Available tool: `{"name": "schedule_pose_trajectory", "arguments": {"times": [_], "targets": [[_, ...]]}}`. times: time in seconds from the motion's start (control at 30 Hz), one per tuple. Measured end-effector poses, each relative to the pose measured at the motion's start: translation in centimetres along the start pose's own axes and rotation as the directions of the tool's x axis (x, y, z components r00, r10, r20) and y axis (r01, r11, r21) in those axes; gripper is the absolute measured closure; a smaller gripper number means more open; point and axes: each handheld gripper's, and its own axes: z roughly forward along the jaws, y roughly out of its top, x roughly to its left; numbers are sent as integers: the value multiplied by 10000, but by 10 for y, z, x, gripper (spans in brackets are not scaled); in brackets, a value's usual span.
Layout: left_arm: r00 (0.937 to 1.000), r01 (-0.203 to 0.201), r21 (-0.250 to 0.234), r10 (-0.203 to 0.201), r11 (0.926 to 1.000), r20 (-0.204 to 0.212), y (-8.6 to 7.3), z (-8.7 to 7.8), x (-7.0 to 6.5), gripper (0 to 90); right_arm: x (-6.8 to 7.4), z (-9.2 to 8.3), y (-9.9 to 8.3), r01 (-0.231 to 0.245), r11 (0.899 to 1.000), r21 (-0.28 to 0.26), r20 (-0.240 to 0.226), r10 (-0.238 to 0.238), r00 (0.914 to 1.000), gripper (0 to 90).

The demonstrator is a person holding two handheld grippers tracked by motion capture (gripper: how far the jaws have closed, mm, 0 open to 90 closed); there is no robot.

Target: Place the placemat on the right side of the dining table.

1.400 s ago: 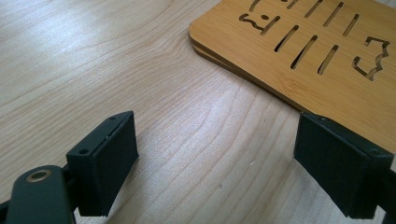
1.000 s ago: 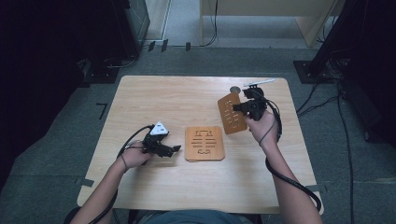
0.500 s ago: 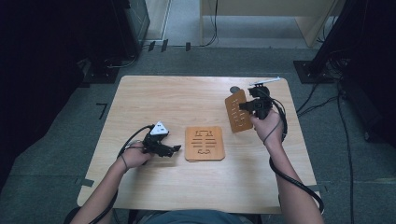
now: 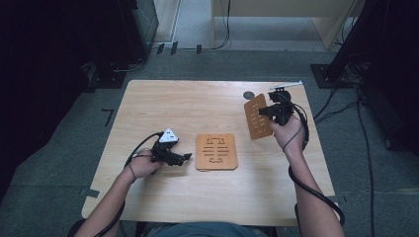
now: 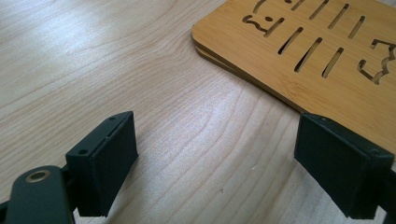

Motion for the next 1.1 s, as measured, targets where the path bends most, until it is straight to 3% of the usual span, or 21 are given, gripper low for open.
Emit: {"name": "schedule_pose_trajectory", "arguments": {"times": [0.6, 0.93, 1.1], "targets": [[9999, -80, 41, 80, 10000, -102, 1, 1, -1, 123, -19, -6, -1, -303, 9994, 153, 727, 291, 9969, 874], [9999, -71, 35, 72, 10000, -86, 1, 1, -1, 123, -33, -12, -1, -683, 9974, 231, 1072, 654, 9921, 874], [10000, -52, 36, 52, 10000, -77, 1, 1, -1, 124, -44, -19, -1, -1112, 9933, 321, 1113, 1070, 9880, 874]]}}
